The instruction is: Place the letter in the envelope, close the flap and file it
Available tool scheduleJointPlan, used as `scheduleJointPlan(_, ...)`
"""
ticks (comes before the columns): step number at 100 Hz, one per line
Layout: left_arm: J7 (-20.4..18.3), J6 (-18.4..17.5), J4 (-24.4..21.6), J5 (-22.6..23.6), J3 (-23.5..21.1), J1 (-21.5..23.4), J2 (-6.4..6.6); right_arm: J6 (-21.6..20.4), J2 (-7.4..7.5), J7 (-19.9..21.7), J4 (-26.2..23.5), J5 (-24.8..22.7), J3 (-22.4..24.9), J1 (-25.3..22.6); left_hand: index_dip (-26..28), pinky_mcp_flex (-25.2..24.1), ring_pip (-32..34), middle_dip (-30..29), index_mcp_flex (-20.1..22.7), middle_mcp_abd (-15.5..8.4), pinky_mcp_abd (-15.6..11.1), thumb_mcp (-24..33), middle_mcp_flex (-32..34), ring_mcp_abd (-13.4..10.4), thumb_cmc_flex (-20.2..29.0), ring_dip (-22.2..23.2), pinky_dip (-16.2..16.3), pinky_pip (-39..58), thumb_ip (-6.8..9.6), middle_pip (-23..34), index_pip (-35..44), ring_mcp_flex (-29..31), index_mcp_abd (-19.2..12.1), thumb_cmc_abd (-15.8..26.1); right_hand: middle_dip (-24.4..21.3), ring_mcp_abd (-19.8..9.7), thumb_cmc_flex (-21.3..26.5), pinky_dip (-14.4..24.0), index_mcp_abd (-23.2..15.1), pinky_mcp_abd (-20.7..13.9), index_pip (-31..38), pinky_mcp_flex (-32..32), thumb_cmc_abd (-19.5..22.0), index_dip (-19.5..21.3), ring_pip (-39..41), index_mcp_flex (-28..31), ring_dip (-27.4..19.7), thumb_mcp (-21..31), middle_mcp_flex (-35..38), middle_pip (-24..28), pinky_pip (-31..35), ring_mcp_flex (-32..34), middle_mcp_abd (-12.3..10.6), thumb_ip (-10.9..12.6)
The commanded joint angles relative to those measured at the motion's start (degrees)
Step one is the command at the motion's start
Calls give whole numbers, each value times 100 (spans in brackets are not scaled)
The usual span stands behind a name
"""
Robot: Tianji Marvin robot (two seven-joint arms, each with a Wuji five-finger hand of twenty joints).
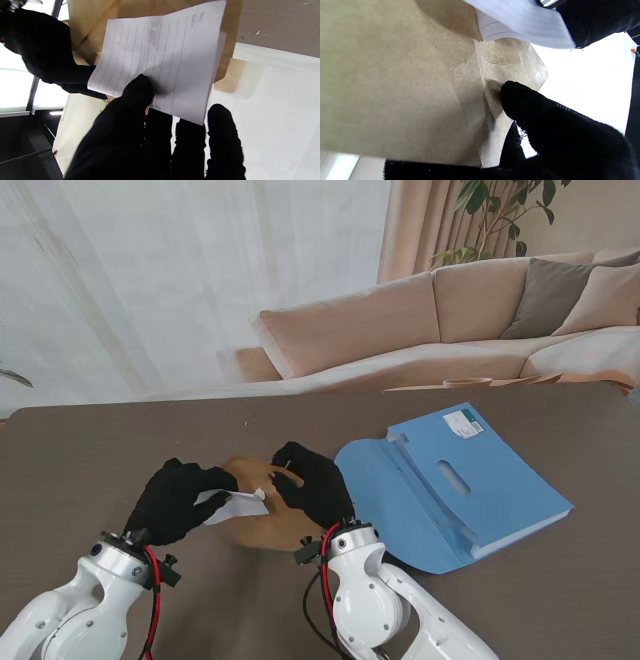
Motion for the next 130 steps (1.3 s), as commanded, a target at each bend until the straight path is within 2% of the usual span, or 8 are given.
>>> scheduleJointPlan(1,-206,-71,-116,28,-78,115,11,23,-26,72,-18,2,-15,-13,395,-77,-61,85,-2,-46,125,9,-36,55,350,-87,-66,-1,71,96,486,-27,-261,463,43,91,239,-63,-158,-84,319,80,125,166,162,-26,53,225,-103,165,715,56,-82,282)
scheduleJointPlan(25,-1235,-401,-292,-511,-416,227,127,17,-30,68,-22,11,-16,-5,1176,-256,-161,298,-182,-177,21,213,-266,-24,351,19,-83,-140,62,280,737,-206,-451,711,45,89,234,-61,-176,-83,321,80,132,182,165,-24,54,216,-100,178,714,57,-93,291)
scheduleJointPlan(52,-1305,-384,-249,-364,-343,127,157,-6,-22,59,-35,-28,-15,-19,1376,-385,-260,422,-241,-251,-64,200,-361,-74,351,188,-77,-248,54,269,718,-334,-507,762,43,90,224,-59,-189,-83,316,80,132,189,168,-19,53,210,-100,180,714,65,-94,300)
scheduleJointPlan(66,-1866,-457,-324,-528,-455,122,240,-3,-17,61,-44,-42,-10,-30,1520,-540,-430,586,-314,-324,-144,167,-483,-151,351,364,-65,-384,44,290,746,-502,-549,837,42,89,221,-58,-189,-83,313,80,138,193,167,-18,52,204,-102,180,713,61,-96,306)
scheduleJointPlan(75,-1930,-551,-313,-482,-471,102,260,0,-16,64,-47,-42,-9,-32,1545,-548,-511,587,-306,-358,-152,119,-484,-185,350,380,-60,-411,48,261,736,-514,-597,843,42,89,224,-57,-189,-83,312,80,138,194,166,-18,52,203,-103,181,713,58,-98,309)
scheduleJointPlan(98,-1340,-389,-245,-270,-243,68,178,-38,-29,37,-20,-54,-54,-15,1099,-737,-733,1119,-13,-284,-290,-138,-714,-191,350,738,51,-490,103,-333,307,-901,-488,530,41,87,211,-56,-201,-83,307,80,136,196,169,-21,52,204,-104,181,712,60,-98,316)
scheduleJointPlan(113,-741,-231,-139,105,-11,-3,116,-63,-37,15,-11,-63,-77,-8,876,-739,-651,1284,134,-203,-309,-123,-702,-182,351,912,101,-444,100,-263,192,-876,-390,392,39,86,206,-56,-213,-83,304,80,128,198,170,-12,52,209,-103,178,712,65,-98,321)
scheduleJointPlan(130,-2,9,31,608,292,-139,66,-99,-45,-7,8,-72,-100,4,559,-624,-441,949,132,-77,-248,-112,-594,-128,351,913,136,-322,85,19,280,-715,-345,288,40,92,203,-55,-213,-83,302,80,132,200,172,-12,51,209,-99,178,712,67,-101,322)
